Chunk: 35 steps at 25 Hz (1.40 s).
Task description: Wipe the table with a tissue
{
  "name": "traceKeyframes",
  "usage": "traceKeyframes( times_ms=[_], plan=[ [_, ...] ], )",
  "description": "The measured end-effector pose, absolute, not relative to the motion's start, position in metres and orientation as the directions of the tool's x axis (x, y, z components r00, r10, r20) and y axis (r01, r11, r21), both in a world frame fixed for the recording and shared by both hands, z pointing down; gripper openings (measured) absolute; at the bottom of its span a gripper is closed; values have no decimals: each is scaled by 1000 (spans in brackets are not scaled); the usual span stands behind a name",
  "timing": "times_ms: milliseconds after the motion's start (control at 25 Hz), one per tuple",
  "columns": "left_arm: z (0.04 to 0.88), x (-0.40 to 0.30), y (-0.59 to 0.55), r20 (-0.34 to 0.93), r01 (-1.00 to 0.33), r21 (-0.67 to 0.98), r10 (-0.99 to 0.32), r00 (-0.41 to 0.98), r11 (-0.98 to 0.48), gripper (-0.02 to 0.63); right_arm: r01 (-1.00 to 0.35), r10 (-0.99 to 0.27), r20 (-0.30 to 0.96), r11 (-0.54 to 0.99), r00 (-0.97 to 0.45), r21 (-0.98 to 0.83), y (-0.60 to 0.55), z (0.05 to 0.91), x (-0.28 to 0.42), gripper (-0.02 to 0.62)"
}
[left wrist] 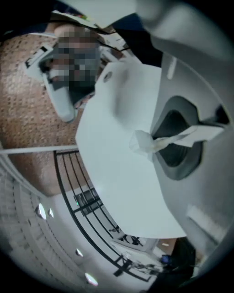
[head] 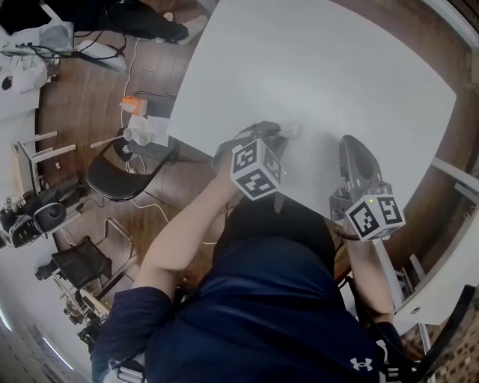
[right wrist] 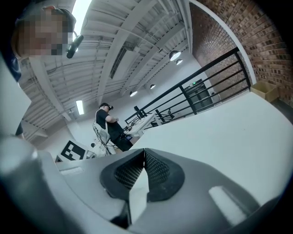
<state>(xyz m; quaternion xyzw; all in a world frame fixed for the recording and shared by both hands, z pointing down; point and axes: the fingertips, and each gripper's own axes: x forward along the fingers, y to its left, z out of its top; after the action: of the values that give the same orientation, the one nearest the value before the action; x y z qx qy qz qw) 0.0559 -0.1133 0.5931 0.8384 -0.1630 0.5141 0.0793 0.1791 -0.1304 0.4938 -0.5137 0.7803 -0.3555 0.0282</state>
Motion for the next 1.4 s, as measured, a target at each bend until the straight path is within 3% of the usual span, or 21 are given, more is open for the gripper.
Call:
traceKeyframes(
  times_ms=[200,440,680,1000,1400],
  plan=[
    [536,13,-98,781,-579,8,-356,513,-816,9,-754,-781,297,311,-550,-579,-131,484,143,11],
    [468,-55,-75,603,-788,204,-560,568,-581,9,-727,-729,266,434,-630,-532,-122,453,75,11],
    [422,-119,-54,424,-816,351,-700,575,-459,9,-717,-697,219,579,-682,-388,-115,413,-2,11],
    [380,-223,-38,285,-824,361,-790,544,-437,9,-718,-694,185,658,-695,-229,-108,368,-109,11],
    [350,-281,-29,153,-822,371,-845,512,-431,9,-662,-644,157,736,-749,-138,-92,350,-182,11]
  ],
)
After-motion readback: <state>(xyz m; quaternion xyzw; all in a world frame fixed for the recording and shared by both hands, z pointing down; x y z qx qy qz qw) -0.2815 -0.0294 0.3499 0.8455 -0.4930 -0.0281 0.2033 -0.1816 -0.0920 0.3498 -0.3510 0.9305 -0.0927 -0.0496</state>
